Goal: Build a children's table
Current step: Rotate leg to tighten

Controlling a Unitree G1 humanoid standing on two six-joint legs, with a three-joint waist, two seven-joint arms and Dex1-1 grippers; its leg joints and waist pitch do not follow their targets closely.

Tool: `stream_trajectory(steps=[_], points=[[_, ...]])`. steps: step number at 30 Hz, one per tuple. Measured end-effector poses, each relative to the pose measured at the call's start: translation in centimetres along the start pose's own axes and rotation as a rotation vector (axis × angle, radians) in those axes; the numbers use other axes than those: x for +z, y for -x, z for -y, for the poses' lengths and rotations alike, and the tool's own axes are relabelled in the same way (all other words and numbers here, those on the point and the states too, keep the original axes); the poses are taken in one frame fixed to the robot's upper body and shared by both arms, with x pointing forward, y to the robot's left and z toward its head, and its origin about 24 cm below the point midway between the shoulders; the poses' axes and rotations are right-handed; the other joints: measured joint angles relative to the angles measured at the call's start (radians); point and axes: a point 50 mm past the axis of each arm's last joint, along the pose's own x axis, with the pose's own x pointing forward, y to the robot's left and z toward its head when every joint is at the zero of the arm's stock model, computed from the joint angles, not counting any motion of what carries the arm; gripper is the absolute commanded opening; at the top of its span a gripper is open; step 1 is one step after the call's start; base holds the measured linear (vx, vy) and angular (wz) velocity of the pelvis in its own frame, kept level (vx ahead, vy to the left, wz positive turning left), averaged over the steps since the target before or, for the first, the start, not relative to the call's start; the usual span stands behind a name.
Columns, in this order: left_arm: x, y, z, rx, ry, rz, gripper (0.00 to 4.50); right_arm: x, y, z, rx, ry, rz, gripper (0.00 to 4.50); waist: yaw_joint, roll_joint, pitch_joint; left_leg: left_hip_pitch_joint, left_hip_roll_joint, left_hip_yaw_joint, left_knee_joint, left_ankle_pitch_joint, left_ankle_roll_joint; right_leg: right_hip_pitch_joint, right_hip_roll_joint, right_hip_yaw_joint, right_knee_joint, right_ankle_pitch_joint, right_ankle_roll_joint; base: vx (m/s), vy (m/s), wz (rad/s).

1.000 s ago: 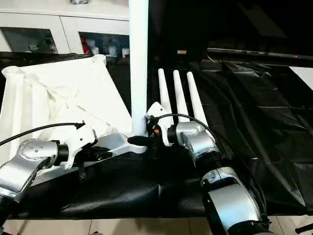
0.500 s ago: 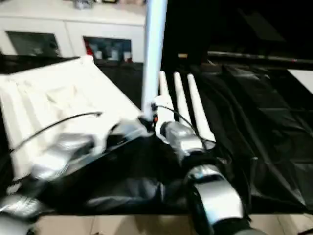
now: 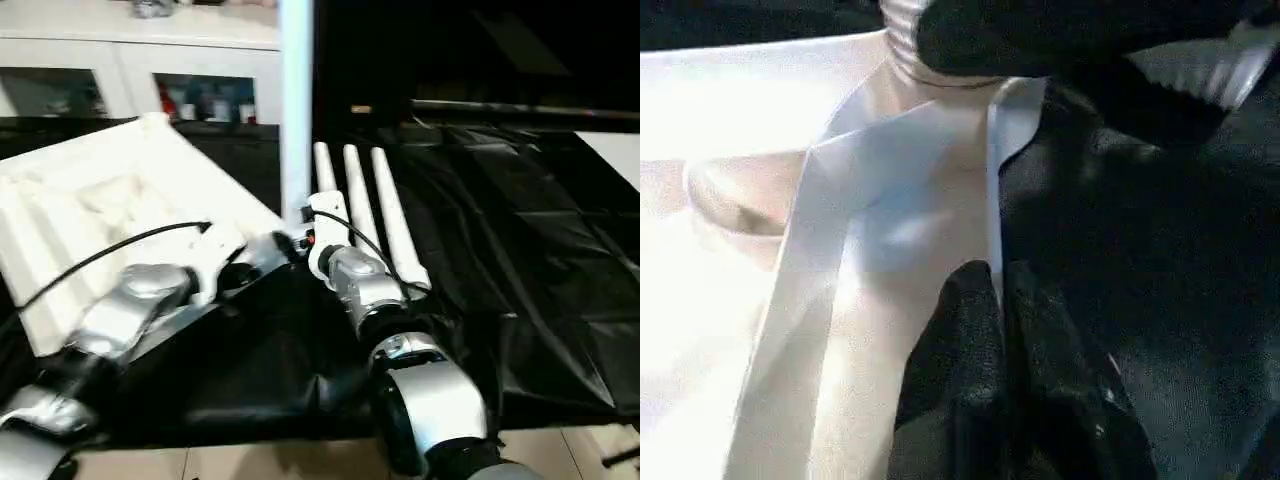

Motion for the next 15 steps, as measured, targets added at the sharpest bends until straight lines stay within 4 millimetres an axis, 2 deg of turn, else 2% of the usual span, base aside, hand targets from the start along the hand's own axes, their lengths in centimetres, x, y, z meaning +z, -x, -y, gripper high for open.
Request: stream_trajectory(steps=[5, 7, 11, 15], points=[[-1.1, 2.0, -0.5, -0.070, -0.069, 0.013, 0.00, 0.3, 1.5, 1.0, 0.191, 0.172, -0.049, 3.98, -0.003, 0.000, 0.000, -0.006, 0.000, 0.000, 0.000, -0.001, 0.002, -0.003, 0.000, -0.002, -0.001, -0.002, -0.002, 0.000, 0.000, 0.00], [-1.8, 3.1, -0.3, -0.127, -0.087, 0.017, 0.00, 0.3, 2.3, 1.3, 0.270, 0.226, -0.063, 3.98, 0.003, 0.001, 0.000, -0.006, 0.000, 0.000, 0.000, -0.002, 0.004, -0.003, 0.000, -0.002, -0.001, -0.003, -0.003, 0.000, 0.000, 0.00], [-2.2, 4.0, 0.1, -0.200, -0.113, 0.024, 0.00, 0.6, 3.0, 1.4, 0.363, 0.288, -0.089, 3.98, 0.014, 0.001, 0.001, -0.007, 0.000, 0.001, 0.001, -0.003, 0.004, -0.003, 0.000, -0.002, -0.001, -0.003, -0.003, 0.000, 0.000, 0.00], [-2.3, 4.4, 0.2, -0.225, -0.125, 0.021, 0.00, 0.8, 3.1, 1.2, 0.411, 0.296, -0.088, 3.98, 0.015, 0.001, 0.001, -0.007, 0.000, 0.000, 0.003, -0.003, 0.004, -0.003, 0.000, -0.002, -0.001, -0.003, -0.003, 0.000, 0.000, 0.00]])
